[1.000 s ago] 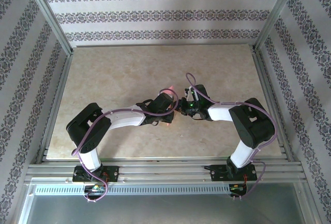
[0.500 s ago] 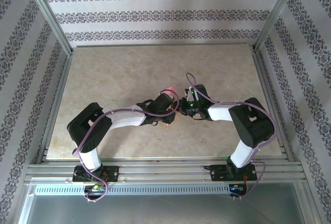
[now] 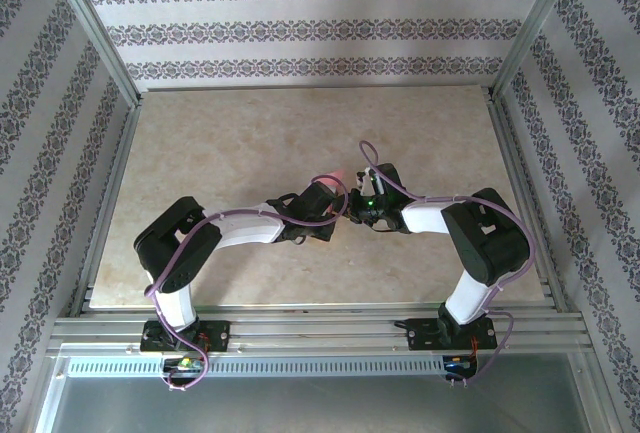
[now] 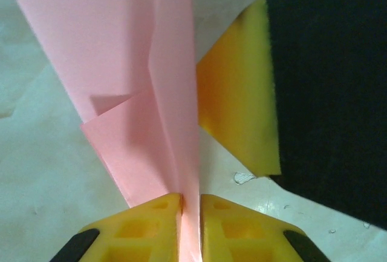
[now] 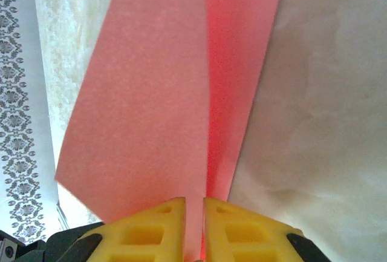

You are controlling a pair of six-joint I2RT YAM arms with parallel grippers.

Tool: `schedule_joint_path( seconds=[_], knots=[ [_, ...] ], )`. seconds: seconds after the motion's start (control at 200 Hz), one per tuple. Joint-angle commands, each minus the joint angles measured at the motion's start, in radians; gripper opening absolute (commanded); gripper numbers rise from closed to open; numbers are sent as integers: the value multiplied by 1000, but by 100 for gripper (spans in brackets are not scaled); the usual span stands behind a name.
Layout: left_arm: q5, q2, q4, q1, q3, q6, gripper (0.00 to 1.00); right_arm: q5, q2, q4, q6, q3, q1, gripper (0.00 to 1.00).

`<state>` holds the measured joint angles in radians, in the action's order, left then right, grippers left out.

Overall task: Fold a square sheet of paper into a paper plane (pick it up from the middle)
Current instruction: Fold the wing for the fifth time at the center of the table.

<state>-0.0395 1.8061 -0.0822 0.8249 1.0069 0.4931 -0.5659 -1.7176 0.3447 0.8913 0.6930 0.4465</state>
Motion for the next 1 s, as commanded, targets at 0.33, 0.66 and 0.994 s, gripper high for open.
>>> schedule_joint_path(
  seconds=[0.33,0.66,0.994],
  knots=[
    [-142,-60,-38,-42,-14,-31,3,-12,66,35,-22,-44,-59,18],
    [-415,-28,-18,-132,-14,58,0,-100,75,85,-76,-55,-82,20],
    [-517,33,2,-154,-9,120,0,-125,19,101,-79,-27,-63,19]
  ],
)
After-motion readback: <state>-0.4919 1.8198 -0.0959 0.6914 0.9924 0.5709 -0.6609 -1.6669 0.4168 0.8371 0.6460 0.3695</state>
